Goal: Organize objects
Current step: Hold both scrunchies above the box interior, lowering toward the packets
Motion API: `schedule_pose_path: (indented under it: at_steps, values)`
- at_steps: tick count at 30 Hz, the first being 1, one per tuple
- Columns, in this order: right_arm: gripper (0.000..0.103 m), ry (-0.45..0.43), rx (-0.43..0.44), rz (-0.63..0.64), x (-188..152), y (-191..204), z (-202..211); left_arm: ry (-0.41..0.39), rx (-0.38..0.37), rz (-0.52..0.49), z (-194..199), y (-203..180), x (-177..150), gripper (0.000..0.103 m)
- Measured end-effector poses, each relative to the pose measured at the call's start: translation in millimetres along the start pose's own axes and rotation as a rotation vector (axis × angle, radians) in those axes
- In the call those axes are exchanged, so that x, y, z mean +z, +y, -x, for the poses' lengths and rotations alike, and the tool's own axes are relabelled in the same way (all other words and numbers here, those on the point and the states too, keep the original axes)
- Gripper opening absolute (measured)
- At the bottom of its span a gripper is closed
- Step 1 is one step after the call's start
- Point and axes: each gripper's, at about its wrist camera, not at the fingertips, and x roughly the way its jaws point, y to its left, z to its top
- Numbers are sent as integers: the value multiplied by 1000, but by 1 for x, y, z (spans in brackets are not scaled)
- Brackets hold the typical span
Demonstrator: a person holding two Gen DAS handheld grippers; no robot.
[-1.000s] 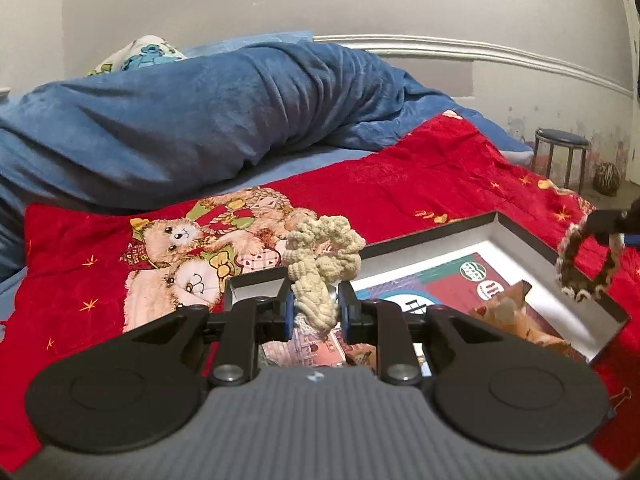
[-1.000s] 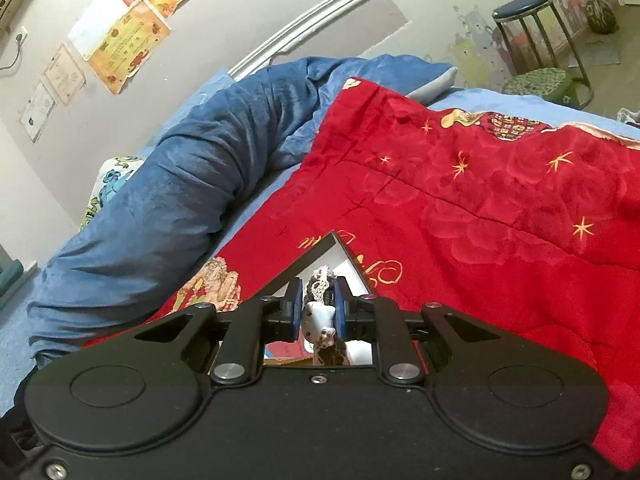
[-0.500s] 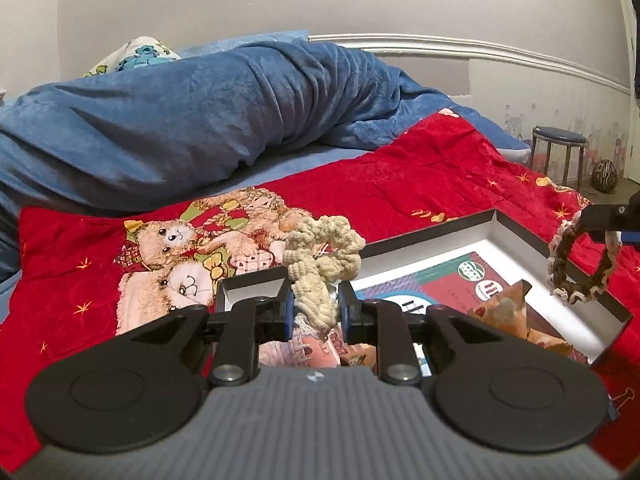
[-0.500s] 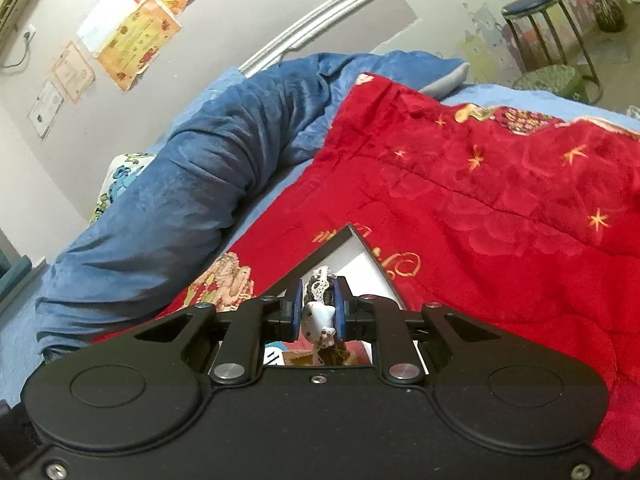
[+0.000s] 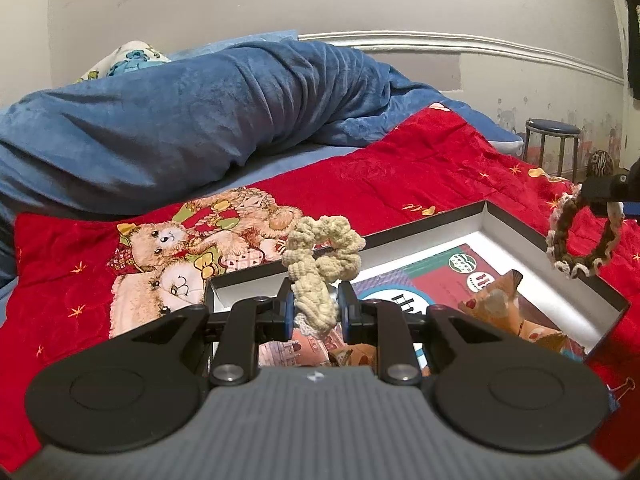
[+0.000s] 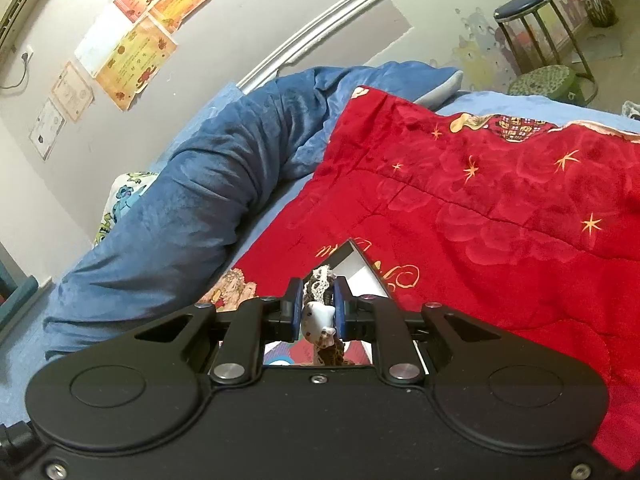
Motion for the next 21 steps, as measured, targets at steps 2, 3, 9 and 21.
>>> schedule_pose_path:
  at_steps: [2, 3, 9, 21]
  values:
    - [16, 4, 2, 1, 0, 1, -1, 1, 7, -3, -1, 0, 0, 25]
    - [16, 5, 6, 3, -1, 1, 0, 3, 9, 1, -1, 0, 0, 25]
    - [16, 6, -1, 6, -1, 2, -1, -2, 4, 4, -1, 2, 0, 25]
    - [16, 21, 1, 27, -5, 6, -4, -6, -6, 23, 0, 4, 1, 25]
